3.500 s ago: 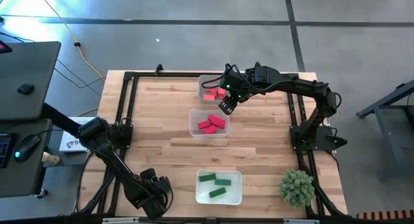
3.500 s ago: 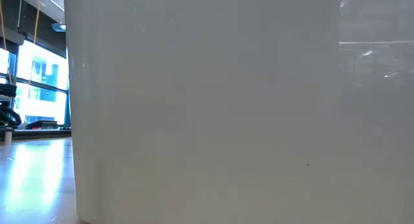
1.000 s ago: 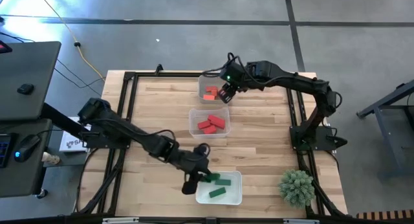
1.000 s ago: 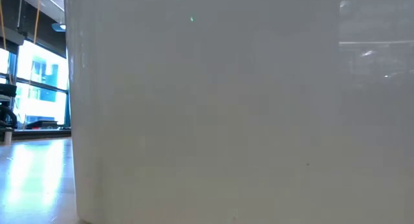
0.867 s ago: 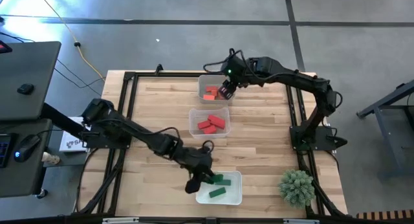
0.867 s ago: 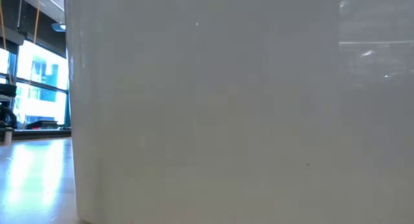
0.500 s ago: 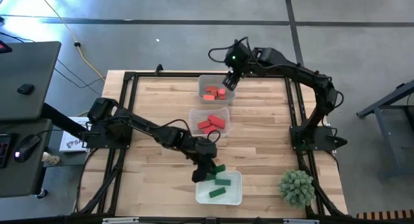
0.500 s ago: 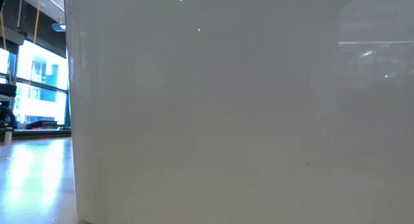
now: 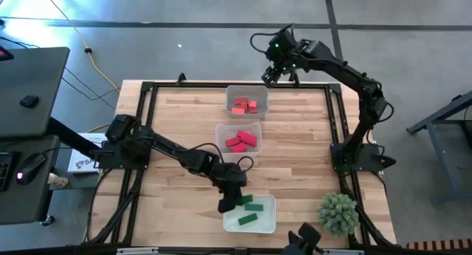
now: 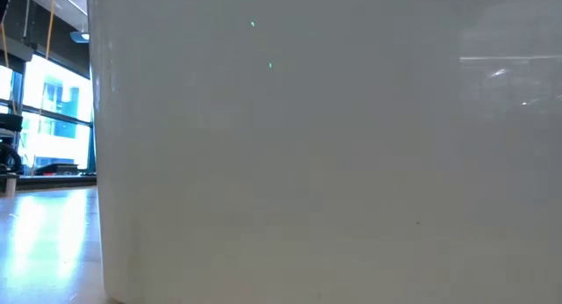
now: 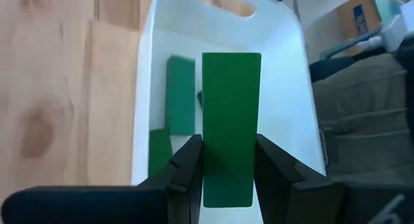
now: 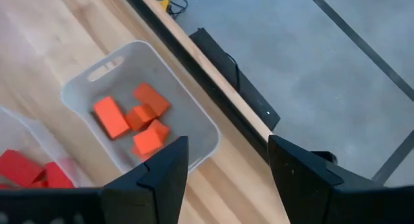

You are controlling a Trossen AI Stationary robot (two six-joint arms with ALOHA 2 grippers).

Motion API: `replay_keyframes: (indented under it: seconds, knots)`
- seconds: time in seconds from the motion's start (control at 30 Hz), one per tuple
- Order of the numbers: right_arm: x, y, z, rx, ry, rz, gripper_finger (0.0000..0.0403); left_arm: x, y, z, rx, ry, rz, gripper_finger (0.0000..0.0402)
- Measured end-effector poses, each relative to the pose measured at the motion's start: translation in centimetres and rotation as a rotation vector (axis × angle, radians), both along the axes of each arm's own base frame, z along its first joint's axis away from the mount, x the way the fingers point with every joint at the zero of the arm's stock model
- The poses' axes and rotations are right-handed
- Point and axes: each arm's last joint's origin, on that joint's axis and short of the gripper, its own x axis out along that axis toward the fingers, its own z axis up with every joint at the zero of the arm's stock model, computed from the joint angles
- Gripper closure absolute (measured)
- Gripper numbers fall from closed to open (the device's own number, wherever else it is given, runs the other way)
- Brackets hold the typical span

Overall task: Sort & place blocks by color
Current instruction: Put the green block into the white bin, then return to Home Position

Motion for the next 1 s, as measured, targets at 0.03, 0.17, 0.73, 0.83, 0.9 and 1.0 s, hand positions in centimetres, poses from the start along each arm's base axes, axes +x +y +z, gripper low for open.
replay_keyframes:
  seconds: [0.03, 0.17, 0.73, 0.83, 0.9, 1.0]
  knots:
    - [-0.1, -0.2, 0.0, 0.002, -0.004, 0.001, 0.0201, 0.1, -0.2, -0.4, -0.007, 0.009, 0.004, 0.0321]
    - [-0.4, -0.8, -0.1, 0.002, -0.001, 0.005, 0.0201, 0.5, -0.6, -1.0, -0.046, 0.012, 0.029, 0.0319]
    - [-0.3, -0.8, -0.2, 0.035, -0.022, 0.063, 0.0201, 0.7, 0.3, -1.4, -0.079, 0.061, 0.113, 0.0248]
    - [-0.3, -0.8, -0.2, 0.036, -0.021, 0.063, 0.0201, 0.7, 0.5, -1.4, -0.100, 0.075, 0.139, 0.0239]
    - [-0.3, -0.8, -0.2, 0.034, -0.017, 0.069, 0.0201, 0.7, 0.7, -1.4, -0.118, 0.082, 0.151, 0.0236]
    - [-0.3, -0.8, -0.3, 0.028, -0.009, 0.087, 0.0201, 0.9, 1.1, -1.0, -0.125, 0.053, 0.168, 0.0236]
